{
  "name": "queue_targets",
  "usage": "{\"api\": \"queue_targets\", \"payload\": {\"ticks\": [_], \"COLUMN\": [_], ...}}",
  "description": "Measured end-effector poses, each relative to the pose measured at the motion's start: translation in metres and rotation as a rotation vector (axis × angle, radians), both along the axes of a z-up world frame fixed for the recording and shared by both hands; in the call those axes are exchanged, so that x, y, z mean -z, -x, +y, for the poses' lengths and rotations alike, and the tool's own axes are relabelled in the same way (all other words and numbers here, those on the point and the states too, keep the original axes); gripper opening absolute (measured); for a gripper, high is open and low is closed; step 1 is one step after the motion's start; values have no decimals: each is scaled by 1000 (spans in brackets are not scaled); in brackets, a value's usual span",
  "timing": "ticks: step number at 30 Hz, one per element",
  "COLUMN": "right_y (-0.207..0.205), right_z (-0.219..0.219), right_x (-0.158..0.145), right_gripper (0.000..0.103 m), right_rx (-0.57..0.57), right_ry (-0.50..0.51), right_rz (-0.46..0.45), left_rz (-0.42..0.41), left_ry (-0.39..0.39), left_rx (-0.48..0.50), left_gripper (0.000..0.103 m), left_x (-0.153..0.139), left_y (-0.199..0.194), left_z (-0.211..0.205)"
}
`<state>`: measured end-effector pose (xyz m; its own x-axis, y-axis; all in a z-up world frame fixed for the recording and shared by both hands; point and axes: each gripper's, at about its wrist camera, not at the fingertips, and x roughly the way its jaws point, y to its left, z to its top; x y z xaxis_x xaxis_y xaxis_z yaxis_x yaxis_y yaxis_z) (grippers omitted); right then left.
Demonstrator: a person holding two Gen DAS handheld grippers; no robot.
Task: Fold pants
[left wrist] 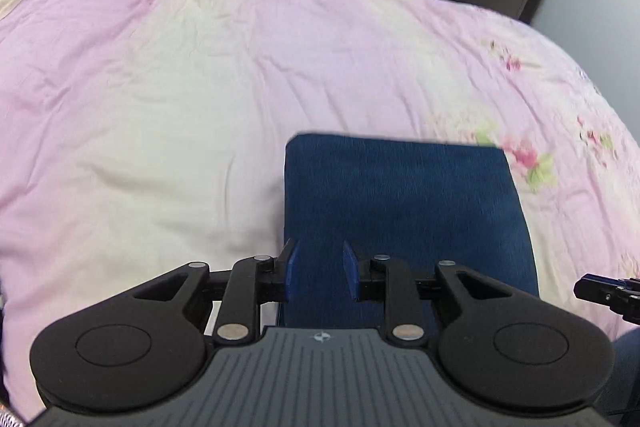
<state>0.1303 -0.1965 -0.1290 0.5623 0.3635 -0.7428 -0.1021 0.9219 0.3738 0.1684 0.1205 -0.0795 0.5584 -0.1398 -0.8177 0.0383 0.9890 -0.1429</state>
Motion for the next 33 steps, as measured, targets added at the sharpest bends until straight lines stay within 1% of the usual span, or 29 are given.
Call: {"api": "queue_targets", "payload": {"ticks": [2, 3, 5, 7, 9, 10, 12, 16, 17, 19, 21, 24, 26, 27, 28, 30, 32, 33], "right_y": [-21, -32, -52, -75, -95, -105, -123, -146, -149, -154, -156, -156, -151, -146, -140, -124, -105, -96], "right_z": [3, 5, 9, 14, 19, 20, 20, 21, 20, 17, 15, 12, 8, 6, 2, -5, -13, -17], "right_x": [-2, -3, -1, 3, 13, 20, 37, 71, 78, 90, 94, 93, 87, 83, 79, 74, 73, 74], "right_gripper": [22, 22, 22, 22, 22, 22, 23, 39, 38, 39, 40, 40, 40, 40, 40, 40, 41, 43], "right_rx": [0, 0, 0, -1, -1, 4, 14, 30, 39, 60, 68, 61, 56, 54, 49, 38, 27, 24], "right_ry": [3, 5, 8, 1, 10, 20, 18, 21, 11, -28, -45, -55, -70, -71, -72, -94, -149, -178], "right_rz": [-18, -26, -35, -36, -25, -16, 20, 88, 105, 133, 141, 146, 143, 138, 132, 132, 147, 155], "left_rz": [-18, -18, -3, 21, 62, 67, 93, 133, 138, 146, 159, 159, 133, 119, 113, 115, 141, 162], "left_ry": [-23, -21, -6, 18, 46, 57, 75, 92, 96, 111, 136, 168, 171, 175, 190, 236, 279, 297], "left_rx": [-11, -18, -39, -49, -60, -60, -59, -44, -40, -35, -40, -51, -46, -37, -28, -15, -7, 15], "left_gripper": [27, 25, 22, 21, 21, 21, 22, 24, 26, 30, 38, 38, 38, 41, 43, 60, 62, 62], "left_x": [4, 8, 19, 33, 46, 52, 65, 84, 86, 90, 90, 80, 66, 60, 56, 51, 53, 57], "left_y": [-15, -24, -41, -56, -67, -71, -77, -89, -91, -95, -96, -90, -81, -75, -69, -55, -45, -43], "left_z": [-6, -7, -5, -2, 2, 5, 9, 11, 13, 18, 25, 32, 35, 37, 40, 48, 56, 59]}}
